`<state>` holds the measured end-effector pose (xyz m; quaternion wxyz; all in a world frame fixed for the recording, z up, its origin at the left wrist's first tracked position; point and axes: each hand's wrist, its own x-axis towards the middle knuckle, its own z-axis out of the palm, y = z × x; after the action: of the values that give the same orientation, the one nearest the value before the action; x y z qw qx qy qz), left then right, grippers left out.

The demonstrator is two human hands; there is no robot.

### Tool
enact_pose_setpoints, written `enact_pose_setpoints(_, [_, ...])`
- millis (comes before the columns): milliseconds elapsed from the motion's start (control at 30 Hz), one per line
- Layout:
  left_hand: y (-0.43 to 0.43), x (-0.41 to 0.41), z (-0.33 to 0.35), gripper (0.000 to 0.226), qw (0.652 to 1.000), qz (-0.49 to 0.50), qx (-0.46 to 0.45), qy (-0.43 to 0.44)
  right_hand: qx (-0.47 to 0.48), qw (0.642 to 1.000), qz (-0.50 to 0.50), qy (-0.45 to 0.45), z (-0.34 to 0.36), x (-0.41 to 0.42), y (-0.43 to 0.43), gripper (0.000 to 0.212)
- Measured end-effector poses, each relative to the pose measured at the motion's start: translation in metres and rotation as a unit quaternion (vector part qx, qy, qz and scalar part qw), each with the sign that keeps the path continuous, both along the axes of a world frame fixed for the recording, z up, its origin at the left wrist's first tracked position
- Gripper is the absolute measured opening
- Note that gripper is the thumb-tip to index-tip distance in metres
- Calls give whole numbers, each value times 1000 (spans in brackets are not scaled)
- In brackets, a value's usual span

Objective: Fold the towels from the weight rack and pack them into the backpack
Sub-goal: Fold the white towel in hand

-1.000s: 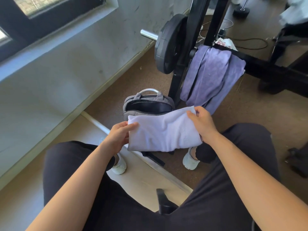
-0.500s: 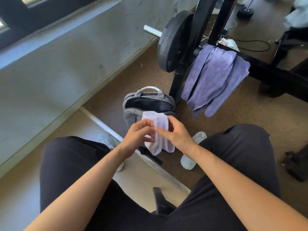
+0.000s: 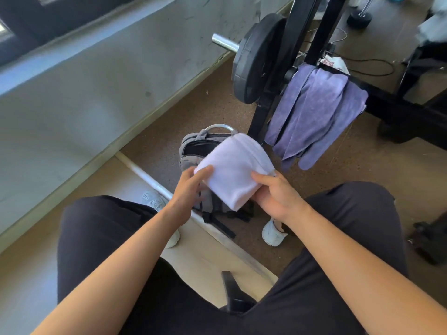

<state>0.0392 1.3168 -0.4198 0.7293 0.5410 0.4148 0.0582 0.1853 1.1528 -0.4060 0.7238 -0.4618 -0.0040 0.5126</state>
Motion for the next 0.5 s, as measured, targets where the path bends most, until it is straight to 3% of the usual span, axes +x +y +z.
enact_pose_setpoints(67, [-2, -3, -2, 72, 991, -68, -110, -23, 24, 999, 3, 22, -2, 0, 0, 52])
enact_pose_setpoints(133, [-7, -3, -1, 68, 981, -118, -140, -62, 18, 999, 11, 32, -3, -3, 1, 56])
enact_pose_setpoints(333, [-6, 0, 10, 33, 996, -57, -11, -61, -66, 993, 92, -42, -2, -1, -2, 56])
enact_pose_setpoints(400, [-1, -3, 13, 30, 994, -88, 45, -54, -93, 989, 107, -52, 3, 1, -2, 53])
enact_pose_setpoints(500, [1, -7, 16, 33, 980, -163, 96, -54, -114, 983, 132, -63, 9, 2, -4, 31])
